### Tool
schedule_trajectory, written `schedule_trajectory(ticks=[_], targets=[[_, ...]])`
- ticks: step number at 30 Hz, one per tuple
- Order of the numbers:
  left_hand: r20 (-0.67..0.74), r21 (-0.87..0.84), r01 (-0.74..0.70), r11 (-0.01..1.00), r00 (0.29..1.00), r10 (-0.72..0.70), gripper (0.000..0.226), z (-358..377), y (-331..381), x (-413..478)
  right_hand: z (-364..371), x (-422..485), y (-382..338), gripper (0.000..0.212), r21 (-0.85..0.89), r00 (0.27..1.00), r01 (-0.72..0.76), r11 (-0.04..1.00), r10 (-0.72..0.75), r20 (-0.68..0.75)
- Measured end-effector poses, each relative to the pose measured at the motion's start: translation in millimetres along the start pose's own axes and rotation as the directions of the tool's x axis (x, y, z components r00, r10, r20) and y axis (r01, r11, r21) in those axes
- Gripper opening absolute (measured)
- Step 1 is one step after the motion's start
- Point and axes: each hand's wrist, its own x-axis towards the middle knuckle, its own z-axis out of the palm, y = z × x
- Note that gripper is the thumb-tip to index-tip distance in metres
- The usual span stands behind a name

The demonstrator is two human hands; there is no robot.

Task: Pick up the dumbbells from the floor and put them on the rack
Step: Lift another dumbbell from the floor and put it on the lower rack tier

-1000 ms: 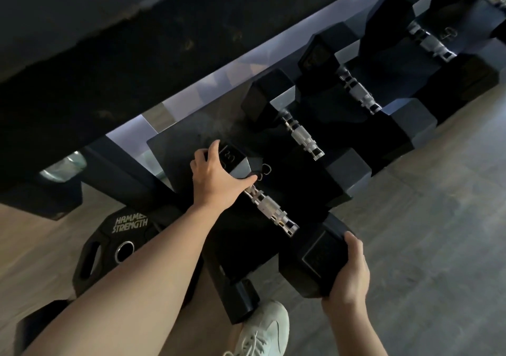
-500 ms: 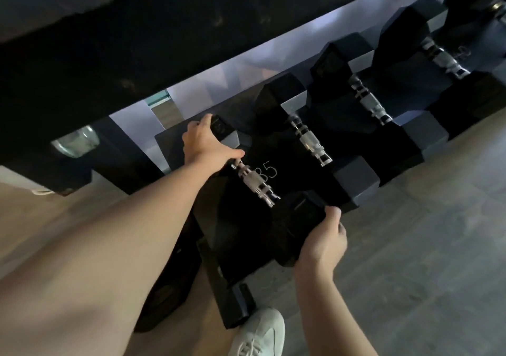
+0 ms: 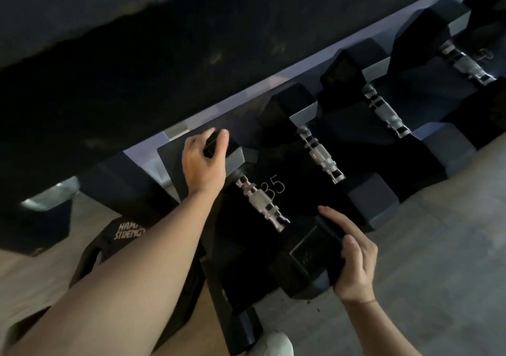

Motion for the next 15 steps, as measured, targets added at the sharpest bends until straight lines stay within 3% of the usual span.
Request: schedule_trajectory(ticks=[2, 6, 9, 15], targets=[[-0.095, -0.179, 0.083, 0.980, 0.990, -0.101, 0.058, 8, 0, 1, 0, -1, 8, 0.052, 0.092, 0.998, -0.027, 0.995, 0.031, -0.048], [-0.126, -0.431, 0.179, 0.884, 0.959, -0.256, 0.032, 13, 3, 10, 5, 3, 9, 0.047, 0.182, 0.993, -0.038, 0.983, 0.058, -0.106], [-0.167, -0.425, 0.150, 0.893, 0.956, -0.240, 0.024, 13, 6, 8, 5, 1, 8, 0.047, 0.203, 0.990, -0.025, 0.979, 0.052, -0.131], [-0.136, -0.233, 0.071, 0.970, 0.985, -0.104, 0.024, 13, 20, 30, 27, -9, 2, 0.052, 0.160, 0.990, -0.027, 0.987, 0.048, -0.130]])
